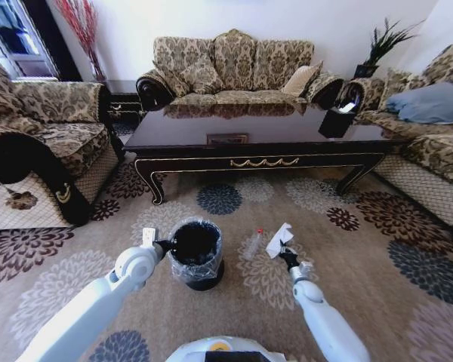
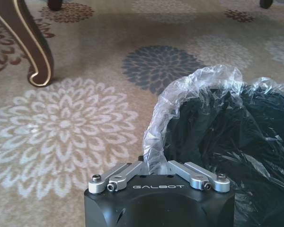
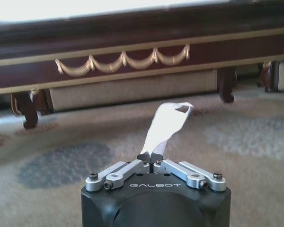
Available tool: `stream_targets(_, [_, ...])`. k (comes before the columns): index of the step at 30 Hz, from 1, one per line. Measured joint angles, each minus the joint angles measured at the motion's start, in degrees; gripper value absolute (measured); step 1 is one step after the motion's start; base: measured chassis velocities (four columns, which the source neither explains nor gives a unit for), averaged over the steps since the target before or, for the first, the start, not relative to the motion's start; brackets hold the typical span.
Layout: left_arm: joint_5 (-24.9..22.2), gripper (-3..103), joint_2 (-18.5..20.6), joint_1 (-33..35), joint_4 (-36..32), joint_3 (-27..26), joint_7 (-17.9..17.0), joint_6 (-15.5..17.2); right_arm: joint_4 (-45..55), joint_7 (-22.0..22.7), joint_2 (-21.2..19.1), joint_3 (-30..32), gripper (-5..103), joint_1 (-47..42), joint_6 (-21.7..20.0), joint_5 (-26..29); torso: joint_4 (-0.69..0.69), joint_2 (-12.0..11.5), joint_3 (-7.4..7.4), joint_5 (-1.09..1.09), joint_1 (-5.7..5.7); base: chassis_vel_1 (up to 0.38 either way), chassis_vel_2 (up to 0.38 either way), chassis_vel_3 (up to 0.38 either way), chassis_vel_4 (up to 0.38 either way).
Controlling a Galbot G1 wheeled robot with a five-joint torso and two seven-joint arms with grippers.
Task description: Move to the front of the table and pick up the trash from the floor, then place it into the trash bin.
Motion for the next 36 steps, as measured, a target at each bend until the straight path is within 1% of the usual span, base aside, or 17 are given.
stream_targets(2, [0.5,4,-0.5,0.1,0.1,0.4,0.0,0.0,7.1,1.5,-1.0,0.8,0,-4.1,-0.7,0.5,-0.01,0.0,0.00,0.06,0.00,0.000,0.000,0.000,0.000])
stream_targets(4, [0.8,4,-0.9,-0.1,0.3,0.9,0.0,0.1,14.9,2.6,-1.7,1.7,0,-7.9,-1.1,0.6,0.02,0.0,0.00,0.02,0.00,0.000,0.000,0.000,0.000])
stream_targets(5, [0.8,4,-0.9,-0.1,0.3,0.9,0.0,0.1,14.9,2.6,-1.7,1.7,0,-7.9,-1.1,0.6,0.02,0.0,0.00,0.02,0.00,0.000,0.000,0.000,0.000])
stream_targets(8, [1.0,4,-1.8,-1.0,1.1,1.8,0.1,0.1,24.0,3.4,-2.6,2.5,0,-12.4,-1.7,0.7,0.04,0.0,0.00,0.02,0.00,0.000,0.000,0.000,0.000])
stream_targets(10, [1.0,4,-2.3,-2.3,1.6,3.5,0.1,0.1,28.3,3.6,-2.4,2.6,0,-14.7,-1.8,0.4,0.02,0.0,0.00,0.02,0.00,0.000,0.000,0.000,0.000])
stream_targets(11, [1.0,4,-2.3,-2.3,1.6,3.5,0.1,0.1,28.3,3.6,-2.4,2.6,0,-14.7,-1.8,0.4,0.02,0.0,0.00,0.02,0.00,0.000,0.000,0.000,0.000])
stream_targets(13, [0.9,4,-2.8,-4.2,1.9,5.7,0.0,0.1,31.9,3.9,-2.0,2.6,0,-16.4,-2.0,0.0,0.02,0.0,0.00,0.04,0.00,0.000,0.000,0.000,0.000])
stream_targets(14, [0.9,4,-3.4,-6.1,2.1,7.7,-0.5,0.1,34.8,4.2,-1.8,2.4,0,-17.6,-2.2,-0.3,0.03,0.0,0.00,0.05,0.00,0.000,0.000,0.000,0.000])
stream_targets(15, [0.9,4,-3.4,-6.1,2.1,7.7,-0.5,0.1,34.8,4.2,-1.8,2.4,0,-17.6,-2.2,-0.3,0.03,0.0,0.00,0.05,0.00,0.000,0.000,0.000,0.000])
stream_targets(17, [0.0,4,-4.4,-9.2,2.1,11.0,-1.8,0.4,39.0,5.1,-1.5,2.4,0,-19.3,-2.8,-0.4,0.02,0.0,0.00,0.03,0.00,0.000,0.000,0.000,0.000])
stream_targets(18, [0.0,4,-4.4,-9.2,2.1,11.0,-1.8,0.4,39.0,5.1,-1.5,2.4,0,-19.3,-2.8,-0.4,0.02,0.0,0.00,0.03,0.00,0.000,0.000,0.000,0.000])
stream_targets(20, [-0.8,4,-5.1,-11.6,2.1,14.4,-3.0,0.6,43.3,6.0,-1.3,2.4,0,-21.4,-3.5,-0.1,-0.01,0.0,0.00,0.03,0.00,0.000,0.000,0.000,0.000])
stream_targets(21, [-1.0,4,-5.3,-12.6,2.1,15.9,-3.6,0.8,45.2,6.1,-1.0,2.5,0,-22.6,-3.6,-0.2,0.01,0.0,0.00,0.02,0.00,0.000,0.000,0.000,0.000])
stream_targets(24, [-1.4,4,-5.6,-13.9,2.4,18.3,-4.2,0.9,47.4,6.0,0.3,2.6,0,-24.3,-3.7,-0.7,0.02,0.0,0.00,0.05,0.00,0.000,0.000,0.000,0.000])
stream_targets(27, [-1.6,4,-7.0,-15.2,3.3,21.1,-5.1,1.1,49.2,5.1,2.4,2.0,0,-27.1,-3.0,-2.5,0.03,0.0,0.01,0.04,0.00,0.000,0.000,0.000,0.000])
stream_targets(31, [-1.9,4,-8.5,-16.4,4.2,22.7,-5.8,1.1,50.0,4.4,2.9,1.5,0,-29.0,-2.5,-3.7,0.01,0.0,0.01,0.03,0.00,0.000,0.000,0.000,0.000])
stream_targets(36, [-2.0,4,-10.7,-18.4,5.2,24.7,-6.6,1.1,49.7,2.9,3.2,0.5,0,-31.5,-1.2,-7.2,0.02,0.0,0.01,0.03,0.00,0.000,0.000,0.000,0.000])
